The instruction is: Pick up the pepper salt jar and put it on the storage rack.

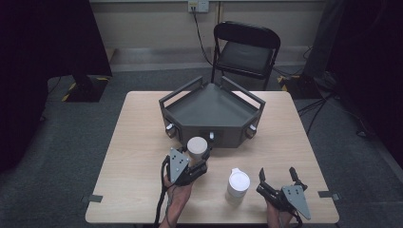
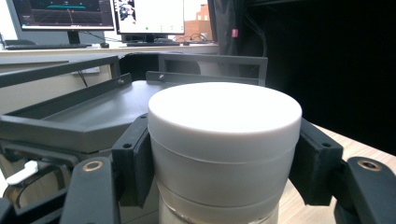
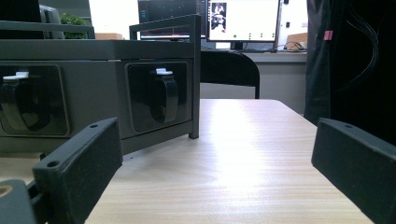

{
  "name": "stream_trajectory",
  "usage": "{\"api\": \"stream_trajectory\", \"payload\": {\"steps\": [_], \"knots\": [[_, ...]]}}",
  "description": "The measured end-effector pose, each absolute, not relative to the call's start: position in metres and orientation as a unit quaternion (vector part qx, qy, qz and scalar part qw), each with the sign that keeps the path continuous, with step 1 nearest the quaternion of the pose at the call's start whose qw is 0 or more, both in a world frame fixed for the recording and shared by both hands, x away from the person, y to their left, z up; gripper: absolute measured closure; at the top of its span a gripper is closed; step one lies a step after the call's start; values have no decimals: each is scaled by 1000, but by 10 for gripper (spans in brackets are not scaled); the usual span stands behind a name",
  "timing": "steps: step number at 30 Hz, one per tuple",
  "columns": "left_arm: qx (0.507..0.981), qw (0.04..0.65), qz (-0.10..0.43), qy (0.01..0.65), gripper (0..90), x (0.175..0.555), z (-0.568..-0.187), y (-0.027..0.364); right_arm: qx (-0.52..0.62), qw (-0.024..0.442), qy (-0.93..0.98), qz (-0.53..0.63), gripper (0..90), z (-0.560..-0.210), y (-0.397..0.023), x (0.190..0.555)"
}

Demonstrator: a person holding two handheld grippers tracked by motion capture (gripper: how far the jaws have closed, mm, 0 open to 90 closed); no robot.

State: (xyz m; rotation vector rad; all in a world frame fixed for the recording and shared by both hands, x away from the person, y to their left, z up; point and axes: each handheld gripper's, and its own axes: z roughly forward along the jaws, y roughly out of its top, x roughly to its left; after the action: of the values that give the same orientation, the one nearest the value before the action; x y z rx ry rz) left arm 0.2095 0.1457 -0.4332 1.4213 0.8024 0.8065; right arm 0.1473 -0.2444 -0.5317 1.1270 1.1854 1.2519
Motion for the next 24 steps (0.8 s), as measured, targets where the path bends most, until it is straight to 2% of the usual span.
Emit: {"api": "stream_trajectory", "payload": {"steps": [24], "knots": [[620,620,348,332,341,228,-398,151,470,515,493,521,7,-532,-244,147]]}}
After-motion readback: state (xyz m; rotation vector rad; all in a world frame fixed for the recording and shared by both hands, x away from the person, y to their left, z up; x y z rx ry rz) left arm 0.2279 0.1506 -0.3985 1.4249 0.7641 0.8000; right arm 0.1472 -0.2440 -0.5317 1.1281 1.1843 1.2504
